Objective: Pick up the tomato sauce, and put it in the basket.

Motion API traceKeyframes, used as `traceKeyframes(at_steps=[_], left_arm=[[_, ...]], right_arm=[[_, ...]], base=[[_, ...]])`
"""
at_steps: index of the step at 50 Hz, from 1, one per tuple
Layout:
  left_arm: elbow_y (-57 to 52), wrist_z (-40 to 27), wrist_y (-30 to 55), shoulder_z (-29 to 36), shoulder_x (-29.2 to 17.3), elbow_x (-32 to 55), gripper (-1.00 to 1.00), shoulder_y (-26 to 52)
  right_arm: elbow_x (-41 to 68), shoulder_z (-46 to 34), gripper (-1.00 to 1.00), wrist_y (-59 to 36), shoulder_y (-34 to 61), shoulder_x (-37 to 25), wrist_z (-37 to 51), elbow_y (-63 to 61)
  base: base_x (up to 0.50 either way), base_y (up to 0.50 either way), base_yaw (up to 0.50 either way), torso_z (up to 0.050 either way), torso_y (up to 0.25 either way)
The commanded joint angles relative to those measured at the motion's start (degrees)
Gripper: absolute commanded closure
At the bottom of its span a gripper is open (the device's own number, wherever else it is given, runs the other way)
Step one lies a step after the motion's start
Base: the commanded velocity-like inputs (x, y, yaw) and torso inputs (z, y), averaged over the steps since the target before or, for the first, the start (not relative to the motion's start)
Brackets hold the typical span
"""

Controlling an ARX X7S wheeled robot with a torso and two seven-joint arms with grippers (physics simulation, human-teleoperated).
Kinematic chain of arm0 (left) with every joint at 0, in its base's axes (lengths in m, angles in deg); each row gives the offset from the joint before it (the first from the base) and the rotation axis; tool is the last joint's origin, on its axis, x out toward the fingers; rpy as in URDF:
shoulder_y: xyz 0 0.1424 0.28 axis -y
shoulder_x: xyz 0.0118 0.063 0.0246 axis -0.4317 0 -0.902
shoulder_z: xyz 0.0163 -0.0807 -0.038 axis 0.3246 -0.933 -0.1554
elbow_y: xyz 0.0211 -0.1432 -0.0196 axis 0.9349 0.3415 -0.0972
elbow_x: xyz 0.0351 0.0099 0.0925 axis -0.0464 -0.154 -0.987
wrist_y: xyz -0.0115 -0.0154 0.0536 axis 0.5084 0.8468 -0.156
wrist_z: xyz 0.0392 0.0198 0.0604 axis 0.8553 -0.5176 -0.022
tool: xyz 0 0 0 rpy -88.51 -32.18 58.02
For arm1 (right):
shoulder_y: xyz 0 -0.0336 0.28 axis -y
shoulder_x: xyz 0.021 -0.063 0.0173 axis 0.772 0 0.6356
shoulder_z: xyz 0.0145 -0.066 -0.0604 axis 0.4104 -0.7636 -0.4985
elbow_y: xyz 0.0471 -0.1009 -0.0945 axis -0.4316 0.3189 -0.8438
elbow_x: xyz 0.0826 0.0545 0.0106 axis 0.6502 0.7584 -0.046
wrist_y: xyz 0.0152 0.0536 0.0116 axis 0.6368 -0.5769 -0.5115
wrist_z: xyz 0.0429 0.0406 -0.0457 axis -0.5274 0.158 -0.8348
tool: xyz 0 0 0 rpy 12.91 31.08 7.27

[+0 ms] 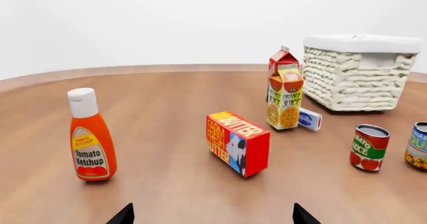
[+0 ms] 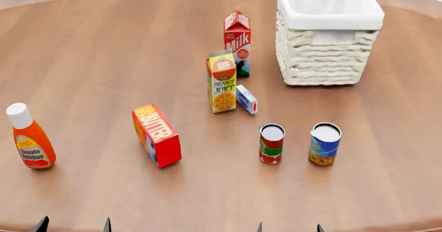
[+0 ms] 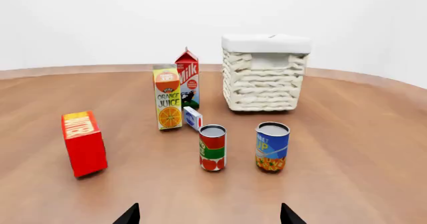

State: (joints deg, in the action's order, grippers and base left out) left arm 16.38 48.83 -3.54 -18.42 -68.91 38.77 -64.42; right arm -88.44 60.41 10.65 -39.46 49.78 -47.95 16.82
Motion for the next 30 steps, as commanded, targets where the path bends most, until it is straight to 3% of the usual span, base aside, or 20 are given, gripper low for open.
traceKeyframes(at_steps=[1,16,27,30], left_arm=[[-2.58,-0.93,1.53,0.68,-1.02,1.30,-1.00,-0.44],[-38.23,-4.79,12.21,2.52,-4.19,2.64,-1.00,-10.03],[-54.05,-6.26,16.52,3.32,-5.94,2.76,-1.00,-14.10],[-54.32,-6.58,16.51,2.93,-6.17,3.35,-1.00,-14.16]], right_arm=[[0.63,-1.37,-1.00,-1.12,-0.99,-1.01,0.95,-3.51],[2.60,-2.92,-1.00,-9.82,-10.17,-3.91,5.05,-37.53],[3.20,-4.21,-1.00,-19.70,-12.79,-5.50,6.85,-57.35],[4.11,-3.91,-1.00,-16.70,-14.35,-5.78,6.88,-56.69]], base=[[0.00,0.00,0.00,0.000,0.000],[0.00,0.00,0.00,0.000,0.000],[0.00,0.00,0.00,0.000,0.000],[0.00,0.00,0.00,0.000,0.000]])
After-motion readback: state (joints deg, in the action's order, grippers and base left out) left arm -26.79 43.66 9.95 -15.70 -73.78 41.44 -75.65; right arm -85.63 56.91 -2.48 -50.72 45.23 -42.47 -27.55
